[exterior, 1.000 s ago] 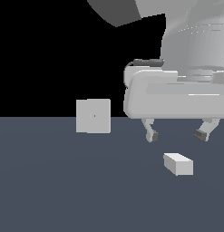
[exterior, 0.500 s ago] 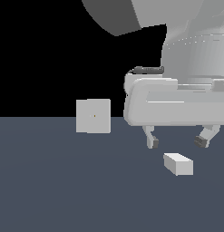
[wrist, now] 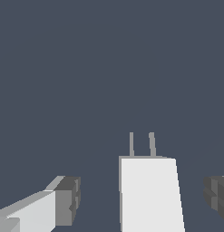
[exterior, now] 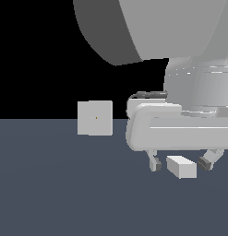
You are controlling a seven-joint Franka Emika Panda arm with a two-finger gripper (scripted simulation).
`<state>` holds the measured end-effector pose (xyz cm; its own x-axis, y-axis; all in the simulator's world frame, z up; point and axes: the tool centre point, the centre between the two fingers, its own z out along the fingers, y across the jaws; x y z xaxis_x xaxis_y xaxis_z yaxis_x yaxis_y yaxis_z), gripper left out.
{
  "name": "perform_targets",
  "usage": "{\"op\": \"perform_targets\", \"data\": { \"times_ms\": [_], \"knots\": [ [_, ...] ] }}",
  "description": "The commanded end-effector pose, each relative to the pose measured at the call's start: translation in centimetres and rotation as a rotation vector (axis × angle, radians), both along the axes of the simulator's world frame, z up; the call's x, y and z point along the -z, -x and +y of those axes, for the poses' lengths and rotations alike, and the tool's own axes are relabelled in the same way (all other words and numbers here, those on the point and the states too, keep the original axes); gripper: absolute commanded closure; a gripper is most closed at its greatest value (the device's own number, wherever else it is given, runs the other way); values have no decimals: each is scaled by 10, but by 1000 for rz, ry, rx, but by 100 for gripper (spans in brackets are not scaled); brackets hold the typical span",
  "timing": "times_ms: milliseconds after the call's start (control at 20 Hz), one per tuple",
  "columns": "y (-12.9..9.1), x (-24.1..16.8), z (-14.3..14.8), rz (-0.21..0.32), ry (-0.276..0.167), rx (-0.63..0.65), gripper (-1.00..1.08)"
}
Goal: Plug the charger into the wall socket.
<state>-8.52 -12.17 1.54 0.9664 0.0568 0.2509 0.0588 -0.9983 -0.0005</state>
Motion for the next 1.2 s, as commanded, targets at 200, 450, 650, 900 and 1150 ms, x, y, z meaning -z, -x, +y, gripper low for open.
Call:
{"op": "perform_targets", "data": {
  "times_ms": [200, 450, 650, 900, 1150],
  "knots": [
    [-1, 4, 0, -1, 0, 0, 108],
    [-1, 4, 0, -1, 0, 0, 108],
    [0, 3, 0, -1, 1, 0, 108],
    [-1, 1, 6, -2, 0, 8, 108],
    [-4, -6, 20, -2, 0, 24, 108]
  ]
}}
